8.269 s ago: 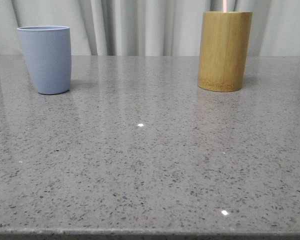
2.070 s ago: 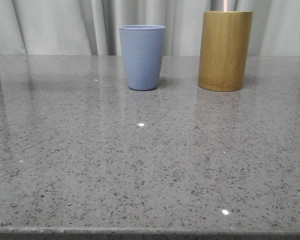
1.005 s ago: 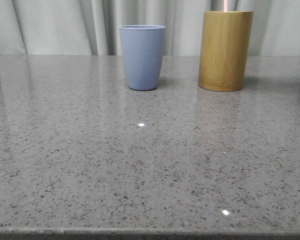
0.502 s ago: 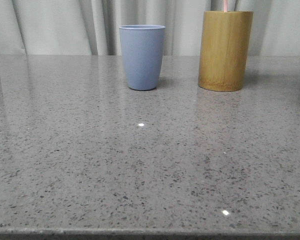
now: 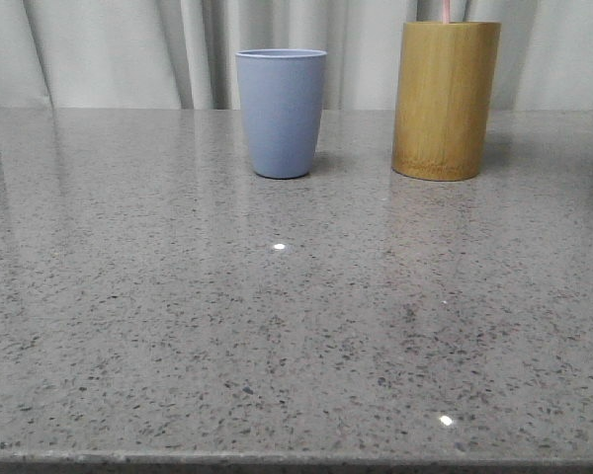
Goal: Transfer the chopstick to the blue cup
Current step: 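Carry the pink stick over the blue cup and lower it in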
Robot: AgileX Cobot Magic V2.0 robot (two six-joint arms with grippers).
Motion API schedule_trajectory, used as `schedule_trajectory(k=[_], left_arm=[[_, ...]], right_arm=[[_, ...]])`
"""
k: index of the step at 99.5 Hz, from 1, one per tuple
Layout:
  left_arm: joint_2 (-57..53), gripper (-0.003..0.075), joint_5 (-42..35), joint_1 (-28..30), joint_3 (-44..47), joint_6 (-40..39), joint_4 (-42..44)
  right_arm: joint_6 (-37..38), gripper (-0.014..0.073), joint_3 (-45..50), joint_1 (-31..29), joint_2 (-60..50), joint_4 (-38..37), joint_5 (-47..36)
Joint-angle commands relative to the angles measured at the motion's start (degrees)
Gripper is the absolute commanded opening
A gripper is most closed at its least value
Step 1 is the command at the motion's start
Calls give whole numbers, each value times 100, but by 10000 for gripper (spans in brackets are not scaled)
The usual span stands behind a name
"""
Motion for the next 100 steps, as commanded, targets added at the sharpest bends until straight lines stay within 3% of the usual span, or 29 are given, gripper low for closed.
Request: schedule_trajectory(k=[1, 24, 41, 100], left_arm=[[1, 293, -446, 8, -142, -67, 46], [1, 293, -455, 8, -142, -67, 56], [1, 293, -455, 8, -142, -67, 56], [1, 293, -455, 8, -142, -67, 56]], right_arm=[[-22, 248, -237, 11, -286, 39, -431], [-22, 22, -237, 11, -286, 39, -442], [-22, -82, -237, 11, -294, 39, -449], [-159, -94, -237, 116, -1390, 39, -1127]])
